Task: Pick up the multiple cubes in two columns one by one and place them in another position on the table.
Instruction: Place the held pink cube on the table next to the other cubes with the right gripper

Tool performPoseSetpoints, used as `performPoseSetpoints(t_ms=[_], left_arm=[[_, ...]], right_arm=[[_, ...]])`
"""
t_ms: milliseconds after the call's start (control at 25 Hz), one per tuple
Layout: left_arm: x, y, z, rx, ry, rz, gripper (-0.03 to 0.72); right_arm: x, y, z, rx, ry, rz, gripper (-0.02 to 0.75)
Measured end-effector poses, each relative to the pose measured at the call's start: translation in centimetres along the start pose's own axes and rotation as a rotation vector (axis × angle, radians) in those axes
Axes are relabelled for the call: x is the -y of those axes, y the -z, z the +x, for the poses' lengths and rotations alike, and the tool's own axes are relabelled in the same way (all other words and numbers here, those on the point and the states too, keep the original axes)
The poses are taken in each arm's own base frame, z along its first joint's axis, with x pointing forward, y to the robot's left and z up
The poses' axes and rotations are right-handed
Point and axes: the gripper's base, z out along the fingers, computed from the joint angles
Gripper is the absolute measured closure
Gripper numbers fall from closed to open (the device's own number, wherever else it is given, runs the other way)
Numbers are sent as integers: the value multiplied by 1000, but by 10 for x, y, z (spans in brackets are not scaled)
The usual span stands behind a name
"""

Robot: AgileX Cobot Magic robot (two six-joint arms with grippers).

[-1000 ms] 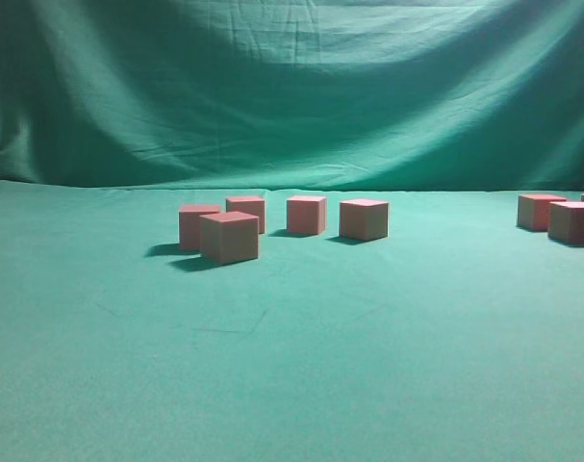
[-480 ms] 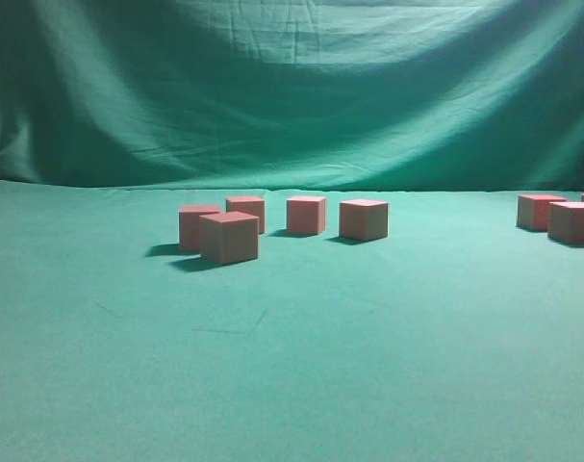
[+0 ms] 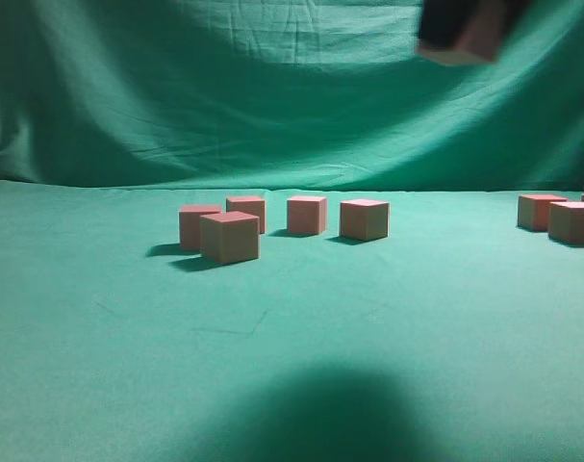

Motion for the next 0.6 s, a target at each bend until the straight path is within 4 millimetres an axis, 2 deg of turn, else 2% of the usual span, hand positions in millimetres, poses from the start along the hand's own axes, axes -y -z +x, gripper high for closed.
performPoseSetpoints(t_ms=[120,280,440,600], left_arm=[[0,0,0,0,0,0,688],[0,0,0,0,0,0,688],[0,0,0,0,0,0,688],[0,0,0,0,0,0,688]], right_arm=[[-25,-4,-8,60,115,-13,473],[-40,-18,-19,43,187,-22,473],[-45,-33,-38,0,228,-12,473],[-41,-54,-54,-49,267,26,473]])
